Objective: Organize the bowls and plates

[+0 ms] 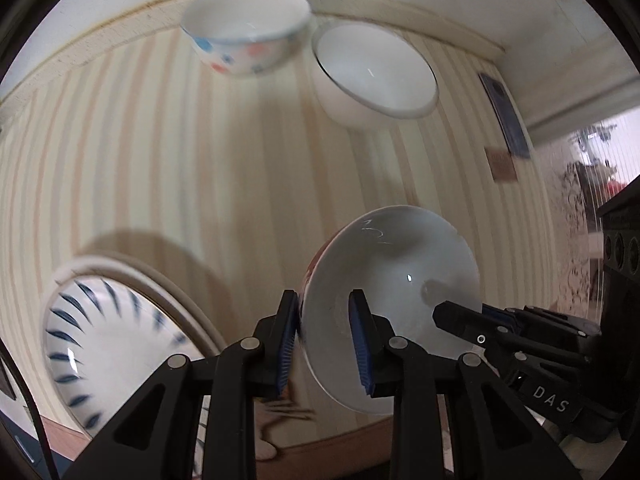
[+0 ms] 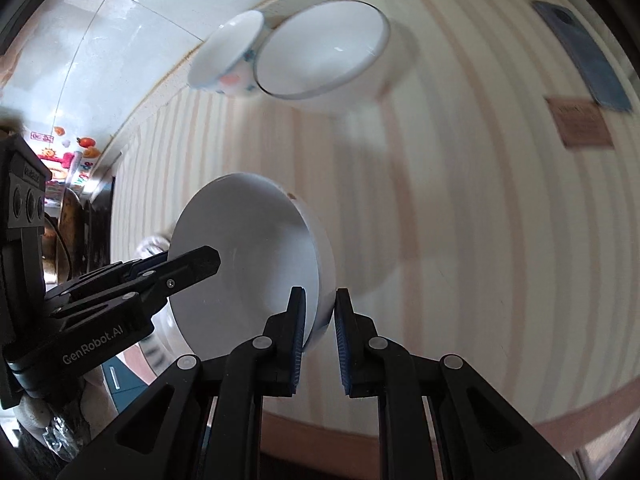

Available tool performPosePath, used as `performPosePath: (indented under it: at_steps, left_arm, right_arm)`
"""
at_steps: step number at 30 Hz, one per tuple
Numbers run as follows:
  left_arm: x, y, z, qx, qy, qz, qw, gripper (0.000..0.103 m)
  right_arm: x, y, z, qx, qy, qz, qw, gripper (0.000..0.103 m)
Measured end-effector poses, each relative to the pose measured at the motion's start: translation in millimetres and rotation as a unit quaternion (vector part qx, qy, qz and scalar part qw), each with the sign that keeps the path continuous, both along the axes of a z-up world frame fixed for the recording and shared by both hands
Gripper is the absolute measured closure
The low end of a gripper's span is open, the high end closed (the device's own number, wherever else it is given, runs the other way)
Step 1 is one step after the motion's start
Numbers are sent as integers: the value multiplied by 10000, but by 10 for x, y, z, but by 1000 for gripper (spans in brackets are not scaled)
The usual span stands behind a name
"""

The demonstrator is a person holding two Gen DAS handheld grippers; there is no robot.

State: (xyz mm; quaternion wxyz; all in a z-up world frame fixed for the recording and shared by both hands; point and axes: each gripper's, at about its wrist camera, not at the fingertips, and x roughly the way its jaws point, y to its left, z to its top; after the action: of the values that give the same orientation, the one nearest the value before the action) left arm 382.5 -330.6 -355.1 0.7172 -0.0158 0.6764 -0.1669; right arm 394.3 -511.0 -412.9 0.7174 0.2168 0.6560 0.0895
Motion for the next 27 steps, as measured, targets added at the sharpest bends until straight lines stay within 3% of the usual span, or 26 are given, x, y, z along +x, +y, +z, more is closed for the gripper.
performPosePath:
  at_steps: [13, 24, 27]
  left_arm:
    - [-206, -440, -312, 288, 193, -365, 9987, 80]
    - [-238, -344, -240, 400, 166, -429, 9981, 80]
    - [-225, -240, -59, 238, 196, -267, 9992, 78]
  right_arm:
    - [-442, -419, -248, -24, 343, -274, 9990, 87]
    - [-388, -460, -308, 19, 428, -259, 9987, 87]
    - [-351, -455, -325, 108, 542, -185, 9983, 87]
